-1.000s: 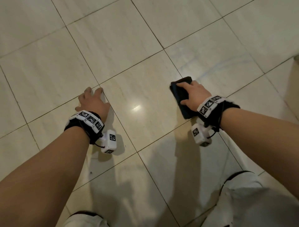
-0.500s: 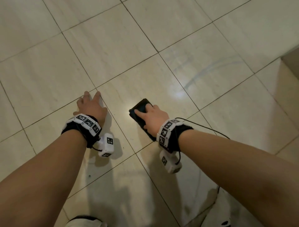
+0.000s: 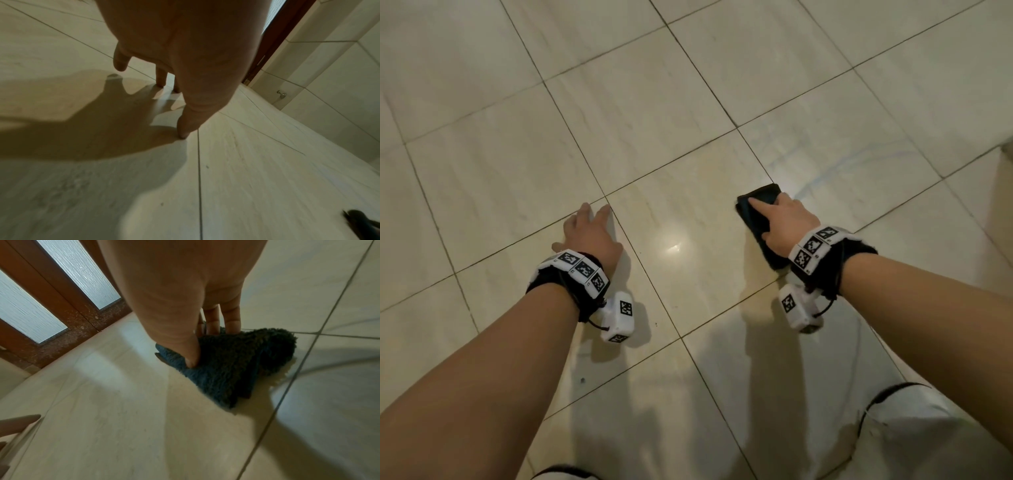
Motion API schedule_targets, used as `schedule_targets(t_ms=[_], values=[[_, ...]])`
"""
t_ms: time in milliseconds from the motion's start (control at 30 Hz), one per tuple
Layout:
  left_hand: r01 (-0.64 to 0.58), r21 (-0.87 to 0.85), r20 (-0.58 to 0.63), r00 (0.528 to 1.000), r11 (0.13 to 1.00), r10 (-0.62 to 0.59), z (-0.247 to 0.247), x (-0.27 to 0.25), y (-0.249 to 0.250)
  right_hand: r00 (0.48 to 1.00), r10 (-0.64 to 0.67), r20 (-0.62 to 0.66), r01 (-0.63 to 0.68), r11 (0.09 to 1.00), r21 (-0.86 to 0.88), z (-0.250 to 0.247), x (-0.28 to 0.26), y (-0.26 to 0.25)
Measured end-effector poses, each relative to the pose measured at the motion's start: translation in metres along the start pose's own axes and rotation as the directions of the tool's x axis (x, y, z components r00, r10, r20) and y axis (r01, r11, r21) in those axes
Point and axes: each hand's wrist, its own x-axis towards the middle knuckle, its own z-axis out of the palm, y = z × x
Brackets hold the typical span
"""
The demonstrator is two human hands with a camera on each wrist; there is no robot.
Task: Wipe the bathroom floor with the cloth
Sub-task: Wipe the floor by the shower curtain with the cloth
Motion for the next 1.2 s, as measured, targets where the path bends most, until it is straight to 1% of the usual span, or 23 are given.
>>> schedule_targets(t_ms=[167,300,500,633,700,767,933,1067,1200], values=[[-0.006,0.032,-0.011,1.000,0.999,0.006,-0.004,0.004,0.000,1.000,-0.001,-0.027,0.002,1.000,0.022,0.001,0.010,-0.001],[-0.001,0.001,0.006,1.000,1.000,0.001,-0.002,0.007,-0.001,1.000,0.003,-0.030,-0.002,0.999,0.034,-0.007,0.027,-0.007],[-0.014,0.004,0.031,0.999,1.000,0.014,-0.002,0.012,-0.006,0.999,0.020,-0.025,-0.019,0.999,0.047,-0.025,0.064,-0.031],[-0.025,0.001,0.019,0.999,1.000,0.025,-0.003,0.014,-0.007,0.999,0.024,-0.025,-0.023,0.999,0.042,-0.040,0.088,-0.058],[-0.026,-0.004,0.021,0.999,1.000,0.026,-0.002,0.013,-0.006,1.000,-0.014,-0.027,0.015,1.000,0.018,-0.043,0.092,-0.079],[-0.028,-0.014,0.024,0.999,1.000,0.028,-0.002,0.012,-0.005,0.996,-0.089,-0.021,0.089,0.996,-0.007,-0.040,0.090,-0.104],[-0.023,-0.023,0.019,1.000,0.999,0.023,0.000,0.011,-0.003,0.969,-0.243,0.043,0.245,0.969,-0.028,-0.019,0.069,-0.157],[-0.010,-0.034,0.025,1.000,0.999,0.011,-0.002,0.009,-0.002,0.951,-0.301,0.062,0.305,0.950,-0.066,0.003,0.037,-0.174],[-0.014,-0.030,0.027,1.000,0.999,0.015,-0.002,0.007,0.000,0.915,-0.395,0.079,0.401,0.913,-0.079,0.029,0.002,-0.169]])
